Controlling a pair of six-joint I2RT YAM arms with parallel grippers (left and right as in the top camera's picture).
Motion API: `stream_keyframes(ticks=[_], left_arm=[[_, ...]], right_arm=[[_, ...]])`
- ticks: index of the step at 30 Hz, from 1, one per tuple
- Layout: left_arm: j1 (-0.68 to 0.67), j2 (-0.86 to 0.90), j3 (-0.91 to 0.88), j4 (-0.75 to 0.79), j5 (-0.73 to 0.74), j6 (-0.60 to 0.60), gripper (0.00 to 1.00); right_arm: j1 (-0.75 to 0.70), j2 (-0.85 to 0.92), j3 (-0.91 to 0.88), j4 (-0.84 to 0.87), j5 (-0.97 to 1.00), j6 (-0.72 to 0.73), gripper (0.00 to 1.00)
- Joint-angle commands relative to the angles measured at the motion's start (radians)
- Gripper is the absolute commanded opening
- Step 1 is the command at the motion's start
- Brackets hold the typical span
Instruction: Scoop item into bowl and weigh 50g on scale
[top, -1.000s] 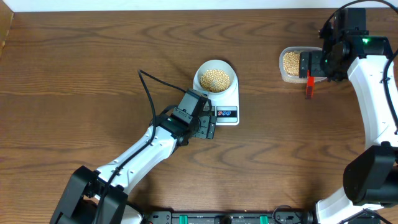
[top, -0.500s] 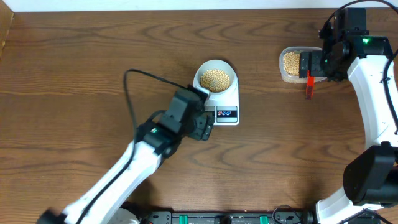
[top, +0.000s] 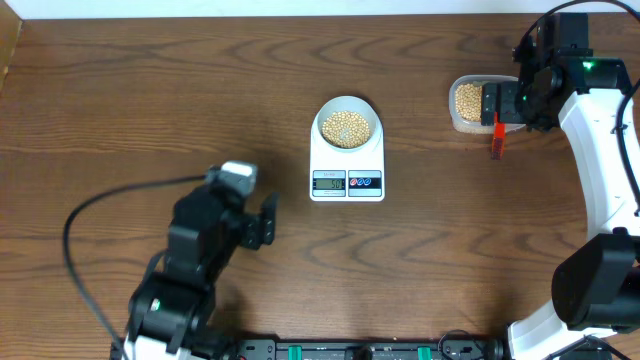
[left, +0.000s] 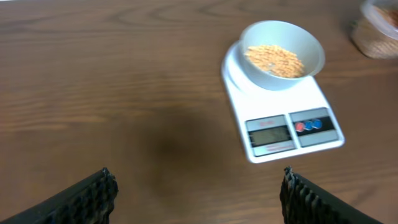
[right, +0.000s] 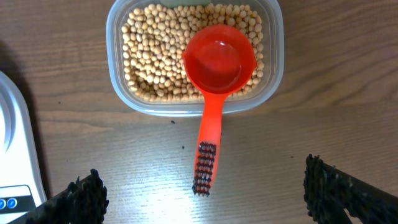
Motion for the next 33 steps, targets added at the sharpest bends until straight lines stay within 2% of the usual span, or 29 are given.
stream_keyframes(ticks=[1,6,12,16,20,27,33], left_arm=[[0.074,-0.154,-0.111,0.060,-0.011,-0.074,0.86],[0.144,-0.324,-0.276,0.220,-0.011,-0.160,0.86],[0.191,-0.464,-0.481,0.476,-0.011,-0.165,0.86],[0.211,-0.534,-0.572,0.562,-0.012,-0.165,0.86],[0.243,-0.602,-0.616,0.560,-0.011,-0.165,0.86],[0.289,-0.688,-0.616,0.376,-0.013,-0.164,0.86],[0.306,-0.690,-0.616,0.368,-0.023,-0.062,0.86]], right_arm=[[0.009,-0.021,0.013,0.000,-0.002,-0.018,0.99],[0.009,-0.021,0.013,-0.001,-0.002,-0.018,0.99],[0.009,-0.021,0.013,-0.001,-0.002,-0.018,0.99],[0.009,-0.021,0.013,0.000,-0.002,-0.018,0.99],[0.009,-0.021,0.013,0.000,-0.002,-0.018,0.99],[0.009,-0.021,0.013,-0.001,-0.002,-0.018,0.99],[0.009,-0.021,0.013,0.000,-0.002,-0.018,0.99]])
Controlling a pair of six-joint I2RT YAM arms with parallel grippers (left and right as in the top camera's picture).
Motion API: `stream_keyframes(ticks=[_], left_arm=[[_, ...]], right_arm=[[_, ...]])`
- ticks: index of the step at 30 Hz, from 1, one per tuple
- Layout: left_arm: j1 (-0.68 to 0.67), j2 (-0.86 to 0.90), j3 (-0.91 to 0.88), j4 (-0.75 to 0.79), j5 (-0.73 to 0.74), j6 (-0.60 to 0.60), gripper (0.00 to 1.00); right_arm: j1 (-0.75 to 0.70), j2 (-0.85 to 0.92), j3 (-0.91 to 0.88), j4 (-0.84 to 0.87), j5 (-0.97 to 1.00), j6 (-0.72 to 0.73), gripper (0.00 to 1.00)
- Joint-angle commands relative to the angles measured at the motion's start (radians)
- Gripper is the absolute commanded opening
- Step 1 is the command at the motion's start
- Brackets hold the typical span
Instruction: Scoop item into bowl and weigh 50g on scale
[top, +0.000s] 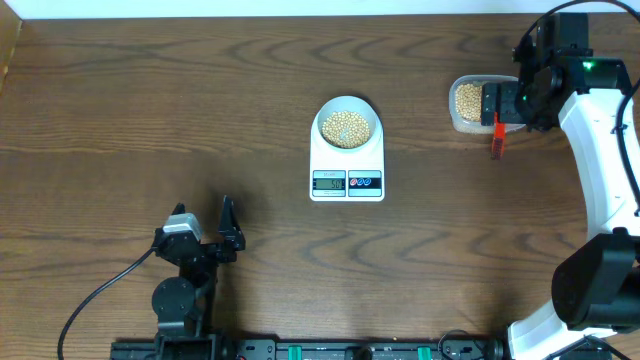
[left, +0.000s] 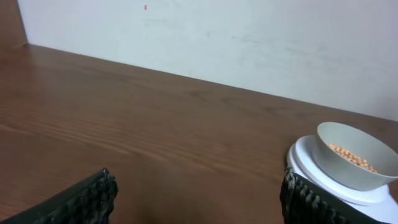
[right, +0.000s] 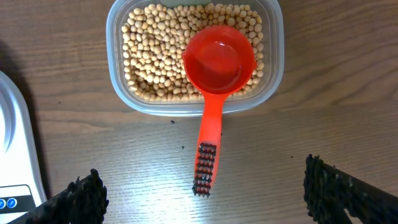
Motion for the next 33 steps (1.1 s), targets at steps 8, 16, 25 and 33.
stream_keyframes(ticks=[8,16,25,33], left_arm=[[0.008,-0.010,-0.009,-0.049,-0.006,0.121,0.86],[0.008,-0.010,-0.009,-0.049,-0.006,0.237,0.86],[0.008,-0.006,-0.009,-0.048,-0.006,0.236,0.86],[0.008,-0.006,-0.009,-0.048,-0.006,0.236,0.86]], right_arm=[[0.009,-0.021,0.013,-0.001,-0.002,-0.018,0.99],[0.009,-0.021,0.013,-0.001,-0.002,-0.018,0.99],[0.009,-0.021,0.013,0.000,-0.002,-0.018,0.99],[0.009,-0.021,0.013,0.000,-0.002,-0.018,0.99]])
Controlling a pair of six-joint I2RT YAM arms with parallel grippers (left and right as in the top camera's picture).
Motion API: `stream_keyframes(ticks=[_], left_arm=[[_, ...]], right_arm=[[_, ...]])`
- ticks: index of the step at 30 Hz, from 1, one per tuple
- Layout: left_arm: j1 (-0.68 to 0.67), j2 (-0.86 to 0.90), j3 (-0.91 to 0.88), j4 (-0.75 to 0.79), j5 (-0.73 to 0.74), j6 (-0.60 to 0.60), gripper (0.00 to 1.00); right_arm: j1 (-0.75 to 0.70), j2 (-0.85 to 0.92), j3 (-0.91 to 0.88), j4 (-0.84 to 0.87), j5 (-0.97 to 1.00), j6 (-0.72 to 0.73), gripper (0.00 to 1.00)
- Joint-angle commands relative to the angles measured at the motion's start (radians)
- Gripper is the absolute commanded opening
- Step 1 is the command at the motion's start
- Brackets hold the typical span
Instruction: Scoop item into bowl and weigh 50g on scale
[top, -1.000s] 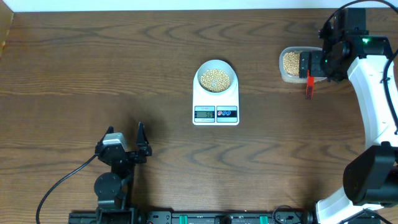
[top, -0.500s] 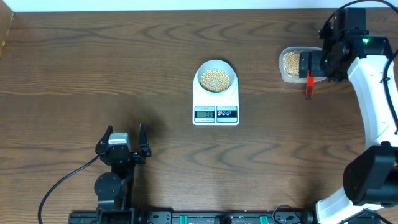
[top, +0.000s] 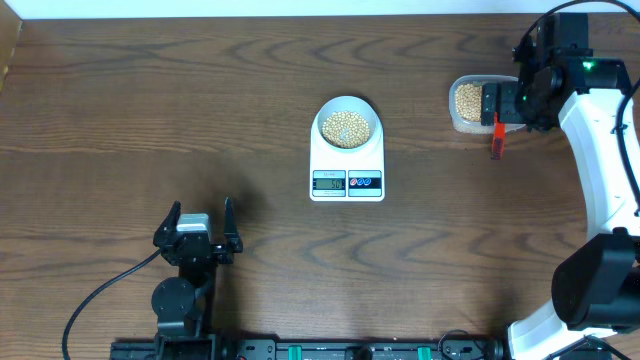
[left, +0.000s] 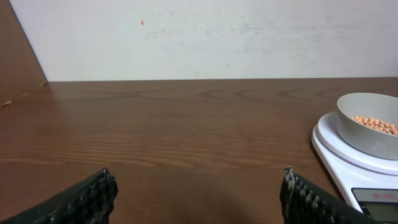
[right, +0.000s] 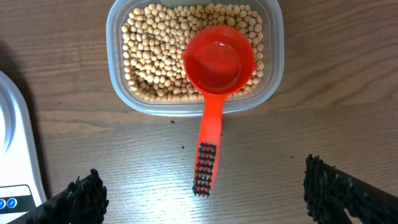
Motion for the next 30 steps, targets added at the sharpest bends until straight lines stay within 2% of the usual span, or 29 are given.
stream_keyframes(ticks=[1,30], left_arm=[[0.005,-0.006,-0.009,-0.048,-0.006,0.014,0.86],[0.005,-0.006,-0.009,-0.048,-0.006,0.014,0.86]], right_arm=[[0.009,-0.021,0.013,0.000,-0.002,-0.018,0.99],[0.018,-0.025,0.012,-0.003,0.024,-0.018,0.99]])
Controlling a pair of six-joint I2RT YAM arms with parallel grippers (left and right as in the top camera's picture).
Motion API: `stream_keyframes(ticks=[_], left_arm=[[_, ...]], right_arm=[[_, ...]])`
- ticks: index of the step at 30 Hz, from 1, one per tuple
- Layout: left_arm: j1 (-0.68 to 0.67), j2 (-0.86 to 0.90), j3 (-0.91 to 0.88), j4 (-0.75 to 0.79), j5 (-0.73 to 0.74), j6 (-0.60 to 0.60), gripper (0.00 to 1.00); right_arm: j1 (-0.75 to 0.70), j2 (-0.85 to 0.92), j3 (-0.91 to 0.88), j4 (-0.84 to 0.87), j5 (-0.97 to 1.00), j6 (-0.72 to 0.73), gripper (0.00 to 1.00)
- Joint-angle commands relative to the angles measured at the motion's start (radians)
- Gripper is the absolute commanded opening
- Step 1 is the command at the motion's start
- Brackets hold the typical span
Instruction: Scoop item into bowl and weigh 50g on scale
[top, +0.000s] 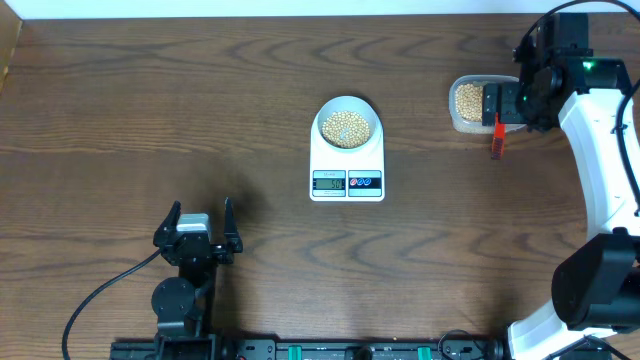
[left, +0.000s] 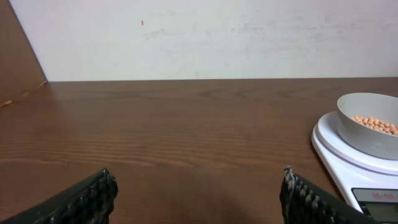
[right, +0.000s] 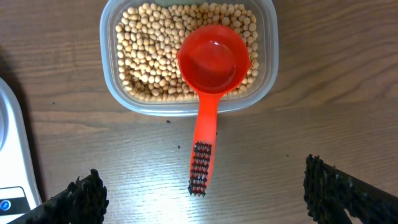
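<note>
A grey bowl (top: 347, 123) holding soybeans sits on the white scale (top: 347, 182) at mid-table; the bowl (left: 368, 124) also shows at the right of the left wrist view. A clear tub of soybeans (right: 186, 59) stands at the back right, with a red scoop (right: 213, 65) resting empty in it, its handle (right: 201, 155) sticking out over the table. My right gripper (right: 202, 193) hangs open above the handle, touching nothing. My left gripper (left: 196, 196) is open and empty, low at the table's front left.
The table's back edge meets a white wall (left: 217, 37). A black cable (top: 90, 300) loops from the left arm at the front. The right arm (top: 600, 130) stands along the right side.
The right wrist view has shifted slightly, so the tub and scoop sit a little higher and further left in it. The left arm has not moved.
My left arm was reaching out toward the scale, looking down on the bowl. It then stood folded at the front left, facing level across the table, and has stayed there. The right gripper stayed open over the scoop handle throughout.
</note>
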Motion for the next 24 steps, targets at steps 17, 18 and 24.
stream_keyframes(ticks=[17,18,24], left_arm=[[0.005,-0.006,-0.009,-0.048,-0.006,0.014,0.86],[0.005,-0.006,-0.009,-0.048,-0.006,0.014,0.86],[0.005,-0.006,-0.009,-0.048,-0.006,0.014,0.86]], right_arm=[[0.133,-0.379,-0.583,0.808,0.008,0.027,0.99],[0.138,-0.414,-0.650,0.887,0.008,0.027,0.99],[0.156,-0.631,-1.048,1.331,0.008,0.027,0.99]])
